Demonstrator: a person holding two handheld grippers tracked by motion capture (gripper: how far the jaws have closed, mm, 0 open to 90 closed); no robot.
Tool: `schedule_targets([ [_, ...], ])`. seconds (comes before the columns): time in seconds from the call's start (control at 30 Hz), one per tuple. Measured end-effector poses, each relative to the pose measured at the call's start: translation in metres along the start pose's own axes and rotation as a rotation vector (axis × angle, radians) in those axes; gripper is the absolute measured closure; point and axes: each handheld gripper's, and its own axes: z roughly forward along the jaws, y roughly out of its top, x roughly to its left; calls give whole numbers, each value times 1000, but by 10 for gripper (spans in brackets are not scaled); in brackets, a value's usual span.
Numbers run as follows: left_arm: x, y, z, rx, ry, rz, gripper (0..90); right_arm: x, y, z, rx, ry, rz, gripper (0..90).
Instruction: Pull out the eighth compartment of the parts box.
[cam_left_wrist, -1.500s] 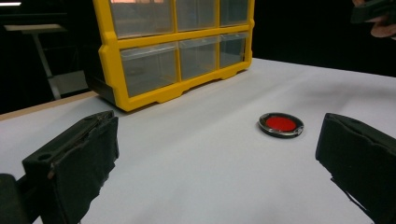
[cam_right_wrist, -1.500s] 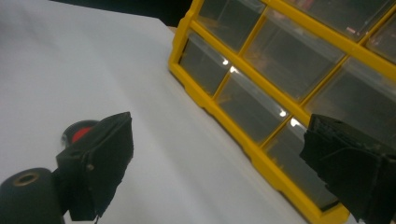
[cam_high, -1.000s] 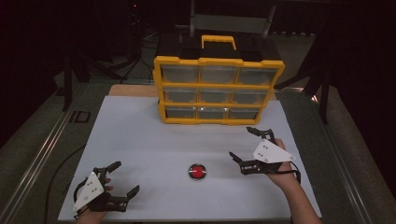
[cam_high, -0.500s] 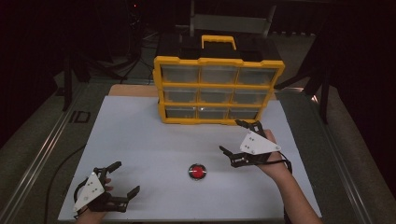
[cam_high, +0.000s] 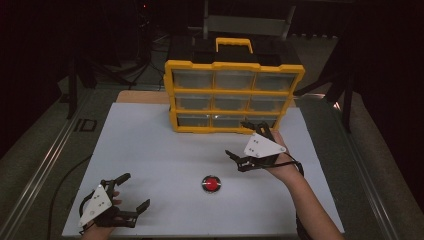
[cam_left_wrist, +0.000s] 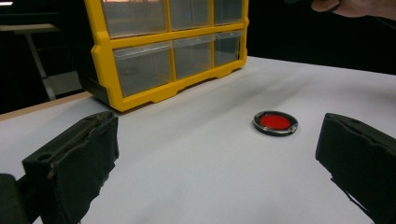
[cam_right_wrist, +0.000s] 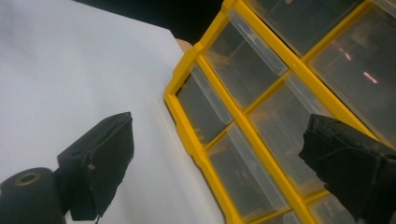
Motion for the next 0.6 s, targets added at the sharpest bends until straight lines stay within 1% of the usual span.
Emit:
schedule_targets([
  [0.23, -1, 0, 1, 3, -4, 3, 1, -3, 10, 14, 11, 18, -55, 88],
  [0.37, -1, 0, 1, 4, -3, 4, 1, -2, 13, 21, 8, 18, -91, 88],
  [0.47, -1, 0, 0, 3, -3, 4, 1, 0, 14, 26, 3, 28, -111, 88],
  [0.5, -1, 0, 0, 3, -3, 5, 1, 0, 15, 28, -1, 30, -124, 88],
  [0.57, -1, 0, 0, 2, -4, 4, 1, 0, 15, 31, 2, 35, -128, 88],
  [0.6, -1, 0, 0, 2, -3, 4, 1, 1, 16, 33, 0, 36, -138, 88],
])
